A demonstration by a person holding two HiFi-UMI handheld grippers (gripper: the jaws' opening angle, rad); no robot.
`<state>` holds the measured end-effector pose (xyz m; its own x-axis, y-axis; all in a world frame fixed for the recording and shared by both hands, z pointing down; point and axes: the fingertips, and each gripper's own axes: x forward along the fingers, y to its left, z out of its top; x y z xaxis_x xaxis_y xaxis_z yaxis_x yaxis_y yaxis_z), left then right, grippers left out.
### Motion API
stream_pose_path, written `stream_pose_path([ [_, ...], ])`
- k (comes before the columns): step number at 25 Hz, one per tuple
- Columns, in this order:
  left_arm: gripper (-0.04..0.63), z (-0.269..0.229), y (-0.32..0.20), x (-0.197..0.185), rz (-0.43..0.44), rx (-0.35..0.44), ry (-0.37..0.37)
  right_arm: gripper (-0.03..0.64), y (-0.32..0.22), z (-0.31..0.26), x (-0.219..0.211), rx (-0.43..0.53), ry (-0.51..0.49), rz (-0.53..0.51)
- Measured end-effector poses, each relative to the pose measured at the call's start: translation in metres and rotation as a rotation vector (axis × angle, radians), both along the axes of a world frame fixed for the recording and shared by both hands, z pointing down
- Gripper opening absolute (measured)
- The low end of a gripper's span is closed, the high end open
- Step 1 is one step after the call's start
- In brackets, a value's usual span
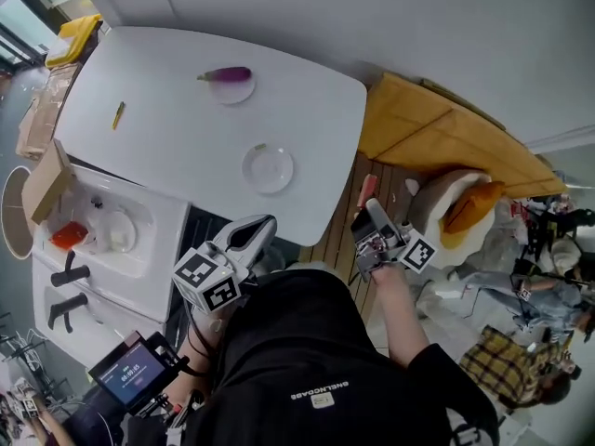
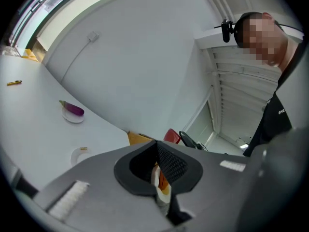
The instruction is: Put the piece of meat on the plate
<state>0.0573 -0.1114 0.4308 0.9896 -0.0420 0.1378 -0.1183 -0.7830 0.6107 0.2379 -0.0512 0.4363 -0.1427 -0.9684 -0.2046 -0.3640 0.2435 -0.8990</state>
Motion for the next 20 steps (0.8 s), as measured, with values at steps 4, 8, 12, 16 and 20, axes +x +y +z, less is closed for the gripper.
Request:
stream_pose_path([
  [4, 0.014, 0.009, -0.008, -0.005, -0.033, -0.004, -0.03, 0.327, -0.03, 0.013, -0.004, -0.028, 0.024, -0.056],
  [8, 0.015, 0.019, -0.015, -0.012, -0.058, -0.007, -0.058, 0.327, -0.059, 0.022, -0.018, -0.045, 0.03, -0.119],
  [12, 0.015, 0.028, -0.02, -0.021, -0.085, 0.0, -0.073, 0.327, -0.083, 0.037, -0.035, -0.076, 0.05, -0.183],
  [16, 0.015, 0.04, -0.028, -0.032, -0.126, -0.012, -0.088, 0.327, -0.104, 0.057, -0.049, -0.119, 0.089, -0.245],
  [20, 0.015, 0.051, -0.037, -0.044, -0.187, -0.039, -0.098, 0.325, -0.128, 0.08, -0.064, -0.167, 0.113, -0.306],
])
